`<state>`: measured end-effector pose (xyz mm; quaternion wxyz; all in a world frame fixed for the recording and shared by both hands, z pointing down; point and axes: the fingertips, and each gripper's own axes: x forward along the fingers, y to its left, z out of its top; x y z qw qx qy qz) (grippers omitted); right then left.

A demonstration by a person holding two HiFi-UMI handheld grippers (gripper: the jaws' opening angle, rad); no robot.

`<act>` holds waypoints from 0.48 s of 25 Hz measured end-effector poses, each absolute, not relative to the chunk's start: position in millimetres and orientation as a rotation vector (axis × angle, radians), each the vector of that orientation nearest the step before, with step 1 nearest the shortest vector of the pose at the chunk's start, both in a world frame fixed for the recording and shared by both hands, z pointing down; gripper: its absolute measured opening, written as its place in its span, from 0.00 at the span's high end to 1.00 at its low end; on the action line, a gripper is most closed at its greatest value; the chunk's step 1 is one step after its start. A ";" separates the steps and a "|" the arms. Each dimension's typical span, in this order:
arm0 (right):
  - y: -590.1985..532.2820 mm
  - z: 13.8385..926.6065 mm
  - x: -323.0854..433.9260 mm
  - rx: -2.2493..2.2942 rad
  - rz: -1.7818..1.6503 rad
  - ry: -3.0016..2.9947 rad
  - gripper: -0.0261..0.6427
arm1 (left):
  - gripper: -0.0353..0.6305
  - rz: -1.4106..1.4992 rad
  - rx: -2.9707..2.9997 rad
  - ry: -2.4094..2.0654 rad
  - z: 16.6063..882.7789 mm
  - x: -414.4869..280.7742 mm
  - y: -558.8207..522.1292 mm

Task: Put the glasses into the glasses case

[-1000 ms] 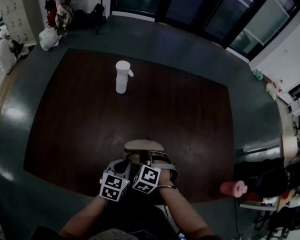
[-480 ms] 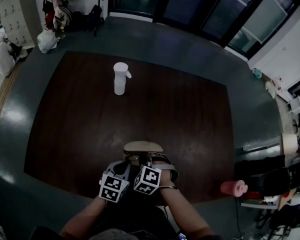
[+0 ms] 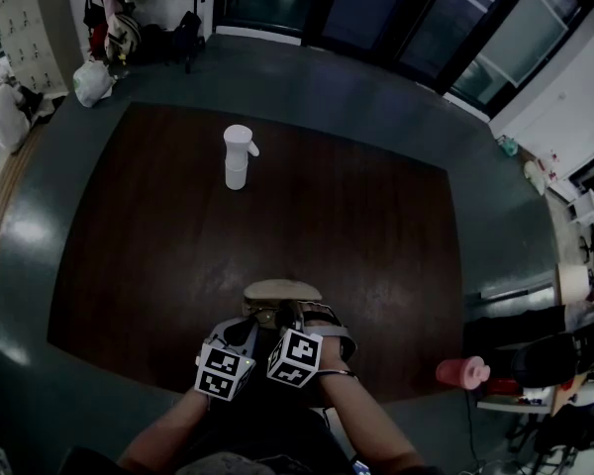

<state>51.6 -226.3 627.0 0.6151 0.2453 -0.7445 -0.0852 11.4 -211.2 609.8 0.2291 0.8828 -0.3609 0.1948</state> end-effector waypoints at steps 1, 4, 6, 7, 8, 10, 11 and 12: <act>-224.8 626.4 52.4 0.568 -0.192 -1.716 0.87 | 0.94 0.534 2.427 -0.991 610.4 11.0 -210.9; -222.7 619.8 54.9 0.595 -0.193 -1.720 0.87 | 0.94 0.525 2.423 -0.987 610.3 10.6 -211.4; -220.6 614.0 56.0 0.618 -0.192 -1.729 0.87 | 0.94 0.526 2.423 -0.985 611.6 10.2 -211.1; -219.0 611.2 55.7 0.630 -0.189 -1.737 0.87 | 0.94 0.526 2.424 -0.984 612.5 9.7 -210.9; -217.1 608.1 54.8 0.642 -0.184 -1.748 0.87 | 0.94 0.527 2.423 -0.982 613.5 8.9 -210.6; -212.3 600.8 53.4 0.675 -0.170 -1.772 0.86 | 0.94 0.530 2.414 -0.976 615.0 7.5 -209.4; -209.9 596.4 53.6 0.700 -0.161 -1.784 0.86 | 0.94 0.522 2.407 -0.970 614.8 7.6 -209.0; -207.7 591.5 54.1 0.734 -0.150 -1.797 0.86 | 0.94 0.508 2.401 -0.964 613.7 7.7 -209.0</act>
